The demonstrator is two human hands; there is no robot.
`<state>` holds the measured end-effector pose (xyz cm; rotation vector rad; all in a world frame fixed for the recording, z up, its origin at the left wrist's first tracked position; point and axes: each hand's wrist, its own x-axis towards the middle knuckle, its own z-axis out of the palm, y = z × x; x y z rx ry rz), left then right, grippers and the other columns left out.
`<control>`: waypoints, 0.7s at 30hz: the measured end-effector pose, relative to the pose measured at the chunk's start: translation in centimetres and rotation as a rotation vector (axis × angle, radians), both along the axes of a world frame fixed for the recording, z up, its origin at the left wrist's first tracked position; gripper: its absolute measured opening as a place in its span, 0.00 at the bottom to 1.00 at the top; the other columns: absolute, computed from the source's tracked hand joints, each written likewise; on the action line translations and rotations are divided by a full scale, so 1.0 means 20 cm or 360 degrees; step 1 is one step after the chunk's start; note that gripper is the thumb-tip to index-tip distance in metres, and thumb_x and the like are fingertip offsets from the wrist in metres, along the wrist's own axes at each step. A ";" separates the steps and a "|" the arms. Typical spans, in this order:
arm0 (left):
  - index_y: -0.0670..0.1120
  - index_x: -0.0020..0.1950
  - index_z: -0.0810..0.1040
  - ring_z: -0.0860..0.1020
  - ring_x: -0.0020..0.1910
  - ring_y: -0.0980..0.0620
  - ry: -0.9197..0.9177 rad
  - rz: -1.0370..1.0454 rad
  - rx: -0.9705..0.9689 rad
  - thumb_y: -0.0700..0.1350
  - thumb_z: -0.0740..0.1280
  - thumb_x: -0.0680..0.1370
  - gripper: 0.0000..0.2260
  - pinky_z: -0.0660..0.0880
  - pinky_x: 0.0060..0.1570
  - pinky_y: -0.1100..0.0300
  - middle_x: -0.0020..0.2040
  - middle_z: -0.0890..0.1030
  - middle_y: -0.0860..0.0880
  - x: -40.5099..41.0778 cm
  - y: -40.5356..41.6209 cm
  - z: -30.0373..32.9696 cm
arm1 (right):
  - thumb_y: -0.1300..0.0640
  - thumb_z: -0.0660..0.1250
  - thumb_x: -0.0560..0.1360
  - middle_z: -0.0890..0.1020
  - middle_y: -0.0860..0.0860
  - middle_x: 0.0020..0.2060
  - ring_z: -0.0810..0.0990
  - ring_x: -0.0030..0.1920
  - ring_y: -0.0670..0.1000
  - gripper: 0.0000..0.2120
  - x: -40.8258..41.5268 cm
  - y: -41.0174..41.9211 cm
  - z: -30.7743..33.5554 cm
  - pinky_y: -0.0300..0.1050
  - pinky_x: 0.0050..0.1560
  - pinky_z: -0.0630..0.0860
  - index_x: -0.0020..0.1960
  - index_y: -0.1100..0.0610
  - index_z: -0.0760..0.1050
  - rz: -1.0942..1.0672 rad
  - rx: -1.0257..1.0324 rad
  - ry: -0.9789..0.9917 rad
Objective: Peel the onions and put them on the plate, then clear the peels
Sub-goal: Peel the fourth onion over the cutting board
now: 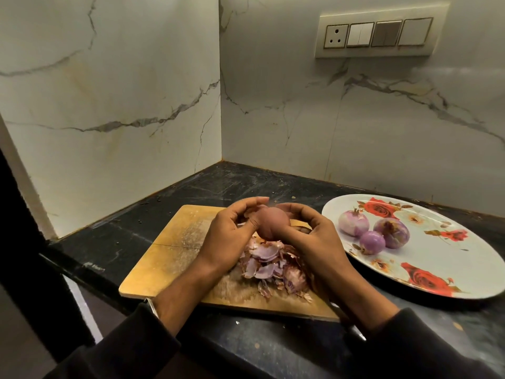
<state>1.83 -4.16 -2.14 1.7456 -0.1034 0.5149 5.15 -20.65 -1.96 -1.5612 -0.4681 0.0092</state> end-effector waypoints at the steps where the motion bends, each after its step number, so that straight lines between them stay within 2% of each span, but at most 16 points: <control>1: 0.49 0.62 0.82 0.82 0.55 0.57 0.0013 -0.0060 -0.0026 0.48 0.67 0.78 0.14 0.81 0.50 0.61 0.55 0.84 0.54 -0.01 0.00 0.00 | 0.63 0.76 0.72 0.85 0.51 0.51 0.86 0.50 0.51 0.17 0.00 0.00 0.00 0.53 0.53 0.84 0.59 0.52 0.82 0.0017 0.0023 0.0013; 6: 0.46 0.56 0.85 0.84 0.50 0.56 0.0033 0.0013 -0.0086 0.41 0.72 0.76 0.09 0.82 0.45 0.62 0.50 0.86 0.51 -0.01 0.00 0.00 | 0.69 0.77 0.69 0.85 0.55 0.54 0.87 0.51 0.56 0.22 0.02 -0.01 -0.01 0.58 0.54 0.83 0.60 0.54 0.83 0.0089 0.0123 0.0191; 9: 0.44 0.50 0.85 0.85 0.47 0.54 0.0022 0.0102 -0.0123 0.40 0.73 0.75 0.05 0.82 0.42 0.60 0.46 0.87 0.49 0.00 0.02 0.00 | 0.70 0.75 0.70 0.85 0.57 0.54 0.87 0.51 0.58 0.20 0.02 -0.01 -0.02 0.61 0.54 0.83 0.59 0.54 0.83 0.0114 0.0172 0.0256; 12: 0.43 0.48 0.83 0.85 0.44 0.54 0.0015 0.0138 -0.0208 0.38 0.71 0.77 0.02 0.81 0.38 0.63 0.43 0.86 0.49 0.00 0.01 0.00 | 0.69 0.74 0.72 0.85 0.56 0.56 0.86 0.53 0.57 0.19 0.02 -0.01 -0.02 0.60 0.54 0.83 0.60 0.55 0.83 0.0121 0.0135 0.0252; 17: 0.46 0.49 0.84 0.84 0.47 0.57 0.0004 0.0162 -0.0208 0.37 0.70 0.78 0.06 0.81 0.42 0.64 0.45 0.86 0.53 0.00 0.03 -0.01 | 0.69 0.70 0.76 0.84 0.55 0.57 0.86 0.54 0.55 0.19 0.01 0.00 0.00 0.57 0.54 0.83 0.60 0.51 0.83 0.0147 0.0174 0.0226; 21: 0.45 0.53 0.85 0.85 0.50 0.55 0.0012 0.0112 -0.0122 0.35 0.69 0.78 0.08 0.82 0.47 0.60 0.48 0.87 0.51 0.01 0.03 -0.02 | 0.69 0.66 0.79 0.85 0.53 0.56 0.85 0.56 0.54 0.18 0.00 0.00 0.00 0.58 0.57 0.82 0.59 0.50 0.84 0.0209 0.0219 0.0244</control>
